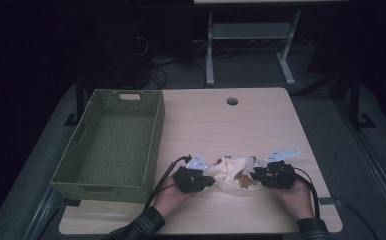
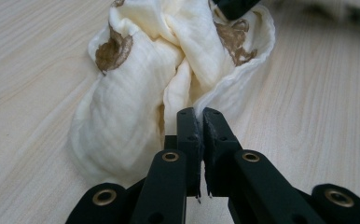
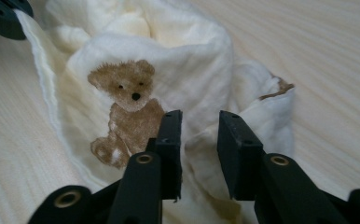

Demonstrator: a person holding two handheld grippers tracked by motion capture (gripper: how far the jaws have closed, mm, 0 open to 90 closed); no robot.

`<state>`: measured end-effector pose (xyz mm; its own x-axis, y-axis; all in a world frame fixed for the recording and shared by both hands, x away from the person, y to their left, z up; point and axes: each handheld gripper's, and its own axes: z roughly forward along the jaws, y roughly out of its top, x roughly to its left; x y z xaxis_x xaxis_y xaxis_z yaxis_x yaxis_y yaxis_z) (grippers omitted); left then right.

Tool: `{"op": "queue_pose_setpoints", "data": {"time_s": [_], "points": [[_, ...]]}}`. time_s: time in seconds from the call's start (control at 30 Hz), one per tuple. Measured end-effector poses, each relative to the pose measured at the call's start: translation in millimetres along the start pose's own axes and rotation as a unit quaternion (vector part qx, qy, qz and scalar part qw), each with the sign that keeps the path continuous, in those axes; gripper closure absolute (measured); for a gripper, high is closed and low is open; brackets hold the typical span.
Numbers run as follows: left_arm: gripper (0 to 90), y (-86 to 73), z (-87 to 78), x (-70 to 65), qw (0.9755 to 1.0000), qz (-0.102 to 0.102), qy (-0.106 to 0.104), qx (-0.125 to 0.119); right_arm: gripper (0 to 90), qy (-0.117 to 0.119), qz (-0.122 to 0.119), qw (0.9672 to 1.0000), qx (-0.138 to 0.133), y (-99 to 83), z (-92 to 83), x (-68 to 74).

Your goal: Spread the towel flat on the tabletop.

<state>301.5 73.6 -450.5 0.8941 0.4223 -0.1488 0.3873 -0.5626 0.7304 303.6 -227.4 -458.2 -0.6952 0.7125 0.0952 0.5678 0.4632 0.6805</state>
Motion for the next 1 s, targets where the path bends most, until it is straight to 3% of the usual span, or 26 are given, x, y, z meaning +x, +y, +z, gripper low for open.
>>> {"op": "queue_pose_setpoints", "data": {"time_s": [0.07,0.13,0.27,0.57,0.83,1.0], "points": [[86.0,0.1,-0.3,0.4,1.0000,0.003,0.002,0.002,70.8,-0.010,-0.011,0.9998,0.013,0.2,4.5,1.9],[86.0,0.3,-1.0,0.7,1.0000,0.005,0.004,0.003,80.4,-0.024,-0.022,0.9992,0.023,0.5,7.2,3.5],[86.2,1.1,-4.4,1.8,0.9998,0.008,0.019,0.000,86.0,-0.038,-0.017,0.9989,0.021,1.7,1.4,-1.1],[86.6,3.9,-21.2,12.8,0.9982,-0.010,0.052,-0.027,86.3,-0.076,0.022,0.9963,-0.033,-5.2,-32.2,-25.9],[86.6,4.1,-31.4,-0.9,0.9986,-0.011,0.039,-0.035,87.1,-0.096,0.053,0.9927,-0.051,-27.1,-65.0,-39.1],[86.5,-5.1,-30.2,-10.8,0.9997,-0.009,0.020,-0.008,87.1,-0.088,0.057,0.9939,-0.033,-42.8,-69.2,-31.9]]}}
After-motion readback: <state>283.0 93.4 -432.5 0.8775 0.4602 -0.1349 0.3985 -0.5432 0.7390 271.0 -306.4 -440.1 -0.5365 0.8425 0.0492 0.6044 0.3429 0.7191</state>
